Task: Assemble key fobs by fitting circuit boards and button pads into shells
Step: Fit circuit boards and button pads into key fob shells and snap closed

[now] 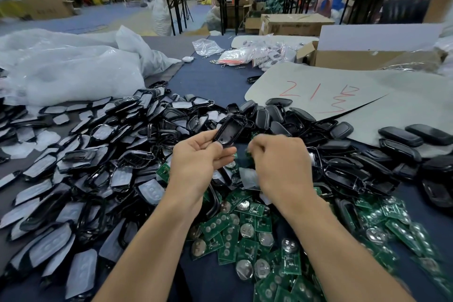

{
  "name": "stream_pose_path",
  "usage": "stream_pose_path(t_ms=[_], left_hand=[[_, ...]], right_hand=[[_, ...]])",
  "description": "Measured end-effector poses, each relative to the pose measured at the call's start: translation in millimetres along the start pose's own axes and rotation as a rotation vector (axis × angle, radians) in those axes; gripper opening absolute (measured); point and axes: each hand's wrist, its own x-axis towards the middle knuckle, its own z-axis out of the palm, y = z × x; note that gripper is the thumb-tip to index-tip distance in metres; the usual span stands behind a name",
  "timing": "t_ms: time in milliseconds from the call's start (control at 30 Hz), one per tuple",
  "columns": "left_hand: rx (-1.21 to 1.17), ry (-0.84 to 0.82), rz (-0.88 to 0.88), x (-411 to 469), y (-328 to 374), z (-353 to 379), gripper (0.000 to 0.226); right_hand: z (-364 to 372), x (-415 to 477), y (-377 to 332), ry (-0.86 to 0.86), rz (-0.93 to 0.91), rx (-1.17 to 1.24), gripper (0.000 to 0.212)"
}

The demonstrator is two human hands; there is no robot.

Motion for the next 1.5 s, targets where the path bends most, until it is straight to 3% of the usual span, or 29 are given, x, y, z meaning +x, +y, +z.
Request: stream_pose_path(t_ms=[133,233,467,600,800,967,1167,1367,1500], left_hand=[[0.006,0.009,-0.009,0,0,-1,0.025],[0.017,0.001,-0.024,-1,1,-1,0.024],[0.181,0.02,0.032,-3,0,1,0.028],[0.462,0.063,0.151,-8,-5,2,0.024],[0.476,0.065,0.162,-8,-6,2,0.019],[0.339,0.102,0.132,-6,-5,0,0.021],[0.177,0.079,0.107,-8,0,2,0.017],[-0.019,0.035,0.085,-10,0,9,0.017],[0.094,-0.1,0.053,-13,-3,11,0.017]], right_hand=[[-6,3,8,0.201,0.234,0.353,0.026],[-7,2,12,0.169,0.373,0.631,0.031],[-8,-1,3,0.021,0.448,1.157,0.027],[-10,0,1,0.033,0.525,1.271,0.026],[-13,0,3,-0.051,0.53,1.391,0.021],[-15,-3,9,-0.018,0.43,1.138,0.041],[-15,-6,8,0.045,0.384,0.863,0.021],[-12,-8,-4,-0.201,0.601,1.478,0.007],[-12,-9,-4,-0.229,0.58,1.46,0.012]])
